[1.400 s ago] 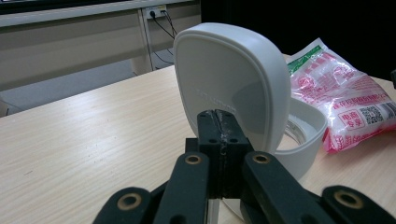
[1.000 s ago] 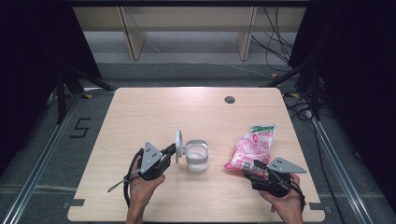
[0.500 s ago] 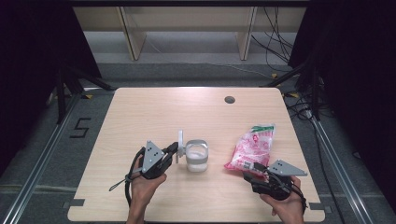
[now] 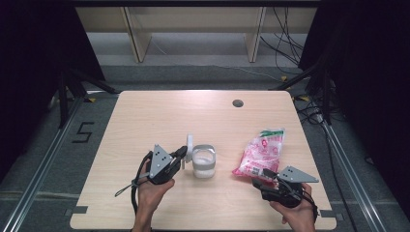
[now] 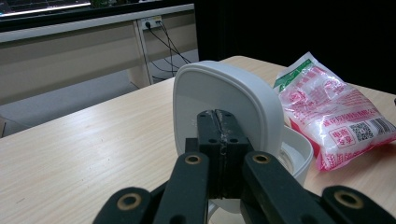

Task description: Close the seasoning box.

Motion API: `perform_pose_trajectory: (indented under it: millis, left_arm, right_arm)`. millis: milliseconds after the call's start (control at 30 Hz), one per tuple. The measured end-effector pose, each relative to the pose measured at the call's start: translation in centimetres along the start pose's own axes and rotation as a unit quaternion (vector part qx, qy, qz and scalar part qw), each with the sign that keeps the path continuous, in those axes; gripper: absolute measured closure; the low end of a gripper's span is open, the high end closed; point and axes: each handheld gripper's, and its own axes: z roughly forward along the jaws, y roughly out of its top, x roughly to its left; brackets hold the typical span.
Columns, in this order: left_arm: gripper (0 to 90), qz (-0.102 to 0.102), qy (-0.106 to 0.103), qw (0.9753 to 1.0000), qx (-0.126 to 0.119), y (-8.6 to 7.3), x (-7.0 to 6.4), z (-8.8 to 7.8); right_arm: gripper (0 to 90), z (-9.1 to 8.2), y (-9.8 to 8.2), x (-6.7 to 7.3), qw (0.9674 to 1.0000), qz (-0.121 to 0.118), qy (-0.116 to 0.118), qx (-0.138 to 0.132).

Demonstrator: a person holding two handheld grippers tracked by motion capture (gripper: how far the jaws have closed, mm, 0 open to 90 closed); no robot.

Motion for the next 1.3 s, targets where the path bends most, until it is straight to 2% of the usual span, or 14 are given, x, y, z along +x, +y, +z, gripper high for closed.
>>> perform_pose_trajectory:
  millis: [100, 133, 233, 300, 400, 433, 467, 633, 733, 800, 833, 967, 1133, 1300]
  left_arm:
    - [89.2, 0.001, 0.000, 1.0000, 0.003, 0.1, -0.1, -0.1]
    - [89.2, 0.018, -0.005, 0.9998, -0.004, 0.2, 0.1, 0.1]
    - [89.2, 0.013, -0.007, 0.9999, -0.008, 0.3, 0.0, 0.2]
    - [89.2, 0.014, -0.007, 0.9999, -0.003, 0.3, -0.1, 0.3]
    - [89.2, 0.016, -0.011, 0.9998, -0.004, 0.4, -0.4, 0.7]
    - [89.1, 0.014, -0.013, 0.9998, -0.007, 0.4, -0.6, 0.9]
    - [89.1, 0.019, -0.015, 0.9997, -0.002, 0.5, -0.7, 0.9]
    - [87.9, 0.025, -0.034, 0.9991, 0.003, 0.7, -2.2, 2.1]
    - [86.1, 0.026, -0.043, 0.9987, 0.006, 0.9, -2.6, 2.3]
    - [81.2, 0.017, -0.049, 0.9986, 0.005, 1.0, -2.6, 2.1]
    - [77.1, 0.016, -0.055, 0.9984, 0.006, 1.0, -2.5, 2.0]
    - [57.1, -0.007, -0.086, 0.9962, 0.007, 0.9, -2.5, 1.6]
    - [41.6, -0.016, -0.092, 0.9953, 0.025, 0.3, -2.6, 1.4]
    - [33.1, -0.031, -0.093, 0.9951, 0.017, -0.5, -2.5, 0.7]
  right_arm:
    - [41.6, 0.0, 0.1, -0.2, 0.9998, -0.016, -0.003, -0.010]
    - [41.7, 0.0, 0.0, -0.1, 1.0000, -0.007, 0.001, -0.006]
    - [41.8, 0.0, 0.0, 0.2, 1.0000, 0.007, 0.002, -0.005]
    - [41.8, -0.1, 0.0, 0.0, 0.9999, -0.011, 0.001, -0.005]
    - [41.7, 0.1, 0.0, 0.1, 0.9998, -0.012, 0.012, -0.012]
    - [41.7, 0.0, 0.0, 0.1, 0.9998, -0.018, 0.002, -0.011]
    - [41.7, -0.1, -0.1, 0.4, 1.0000, 0.003, 0.003, -0.004]
    - [41.5, 0.0, -0.1, 0.2, 0.9999, -0.013, 0.004, -0.006]
    - [41.5, -0.2, -0.1, 0.4, 1.0000, -0.003, 0.001, 0.002]
    - [41.5, -0.2, -0.1, 0.3, 1.0000, -0.006, 0.002, -0.003]
    - [41.6, 0.0, -0.1, 0.0, 0.9997, -0.025, 0.003, -0.007]
    - [41.6, 0.0, -0.2, 0.2, 0.9998, -0.018, 0.003, -0.008]
    - [41.6, 0.0, -0.2, 0.2, 0.9998, -0.017, 0.005, -0.005]
    - [41.6, -0.1, -0.2, 0.3, 0.9999, -0.016, 0.003, -0.001]
